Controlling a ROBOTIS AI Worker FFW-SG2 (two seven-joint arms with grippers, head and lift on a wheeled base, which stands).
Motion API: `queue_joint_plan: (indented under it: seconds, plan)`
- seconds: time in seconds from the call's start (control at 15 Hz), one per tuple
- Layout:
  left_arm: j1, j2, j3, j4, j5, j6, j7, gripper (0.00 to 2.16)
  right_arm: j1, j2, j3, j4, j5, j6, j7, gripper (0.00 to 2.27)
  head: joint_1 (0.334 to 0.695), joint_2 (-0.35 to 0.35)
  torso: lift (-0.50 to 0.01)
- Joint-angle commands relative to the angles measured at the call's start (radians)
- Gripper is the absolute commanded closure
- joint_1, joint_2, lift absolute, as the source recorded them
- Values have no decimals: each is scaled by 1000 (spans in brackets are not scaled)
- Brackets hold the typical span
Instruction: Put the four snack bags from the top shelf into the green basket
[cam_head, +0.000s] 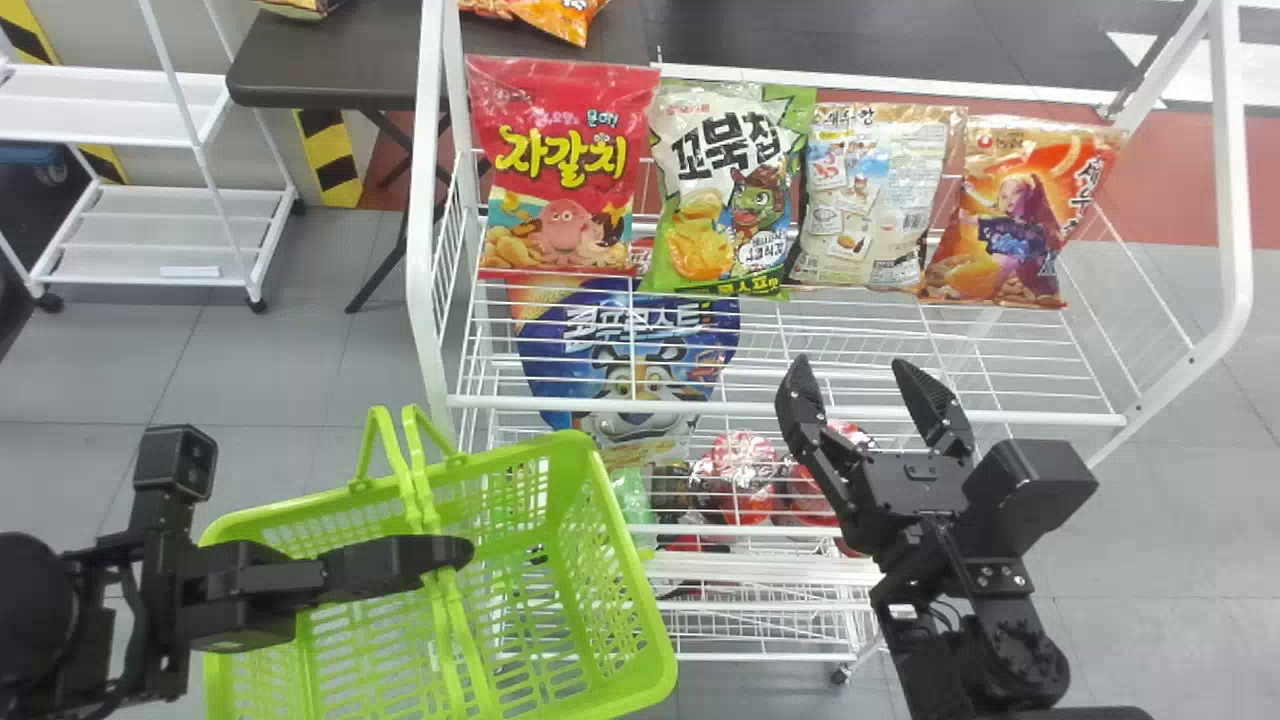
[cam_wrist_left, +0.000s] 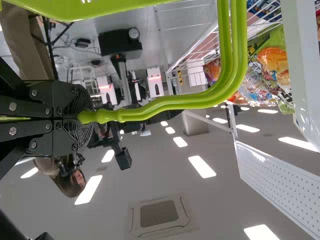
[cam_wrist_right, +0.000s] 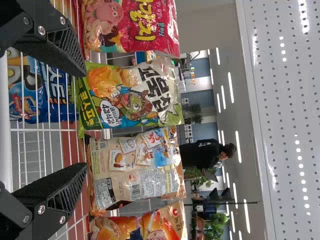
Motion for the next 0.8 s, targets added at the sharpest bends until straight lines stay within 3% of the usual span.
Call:
queue_joint_plan:
  seconds: [0.0,0.27,0.73]
  plan:
    - [2,-1,0,-1,0,2,-11,2145,-20,0,11,3,1,24,0,208,695,-99,0]
    - [9,-1,3,-10,2,14,-11,2148,-135,0,58,52,4,76,0,178,695,-80,0]
    - [26,-9,6,-15,2,17,-11,2145,-526,10,199,431,-56,107,8,178,695,20,0]
